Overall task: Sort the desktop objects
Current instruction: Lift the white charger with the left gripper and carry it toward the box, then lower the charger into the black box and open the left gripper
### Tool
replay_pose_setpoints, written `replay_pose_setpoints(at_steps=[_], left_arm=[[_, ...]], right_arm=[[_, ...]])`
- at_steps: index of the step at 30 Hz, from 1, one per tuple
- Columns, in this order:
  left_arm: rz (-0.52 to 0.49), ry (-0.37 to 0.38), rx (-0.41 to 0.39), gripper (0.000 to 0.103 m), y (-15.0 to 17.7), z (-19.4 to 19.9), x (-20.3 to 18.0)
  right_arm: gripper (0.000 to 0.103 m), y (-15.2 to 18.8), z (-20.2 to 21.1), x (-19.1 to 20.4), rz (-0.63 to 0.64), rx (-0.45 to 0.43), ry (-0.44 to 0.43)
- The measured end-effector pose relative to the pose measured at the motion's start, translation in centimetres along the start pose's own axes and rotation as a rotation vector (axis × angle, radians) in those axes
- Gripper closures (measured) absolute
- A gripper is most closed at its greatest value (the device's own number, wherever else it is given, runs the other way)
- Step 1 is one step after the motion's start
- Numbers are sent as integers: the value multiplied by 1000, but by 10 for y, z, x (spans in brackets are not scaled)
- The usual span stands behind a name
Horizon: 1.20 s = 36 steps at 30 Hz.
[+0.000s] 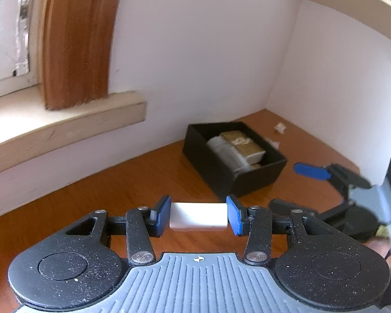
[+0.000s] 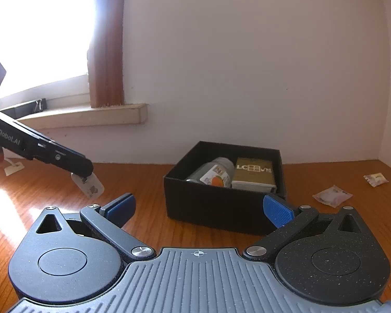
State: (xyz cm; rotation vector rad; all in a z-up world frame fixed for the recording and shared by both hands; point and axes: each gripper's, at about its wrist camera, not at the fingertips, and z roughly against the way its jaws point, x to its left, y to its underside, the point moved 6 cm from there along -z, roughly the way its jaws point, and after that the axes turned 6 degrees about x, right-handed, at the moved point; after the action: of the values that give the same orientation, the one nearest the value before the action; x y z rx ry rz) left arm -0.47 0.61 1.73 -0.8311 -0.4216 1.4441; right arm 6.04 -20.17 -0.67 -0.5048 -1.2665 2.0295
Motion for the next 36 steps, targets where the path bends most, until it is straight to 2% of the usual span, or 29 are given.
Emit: replay_pose_setpoints(at_steps=[6,13,19,22,28,36], left_arm=[[10,90,-48,53,-35,-4,-29],[75,180,-43,53,-77,-46,-61],[95,175,-16,53,-87,-82,-74],[105,167,-8,53,-86,-92,-80],[99,139,2,53,-83,-99,-86],[90,117,11,51,-82,-98,-88]], right_arm=[[0,0,-1,-3,-15,7,19],[0,7,9,-28,-86,32,26],[0,25,27,-67,-89,82,97],[0,32,28,-79,-156,84,79],[0,34,27,-74,-134,85,83],[0,36,28,-79,-192,73,77]])
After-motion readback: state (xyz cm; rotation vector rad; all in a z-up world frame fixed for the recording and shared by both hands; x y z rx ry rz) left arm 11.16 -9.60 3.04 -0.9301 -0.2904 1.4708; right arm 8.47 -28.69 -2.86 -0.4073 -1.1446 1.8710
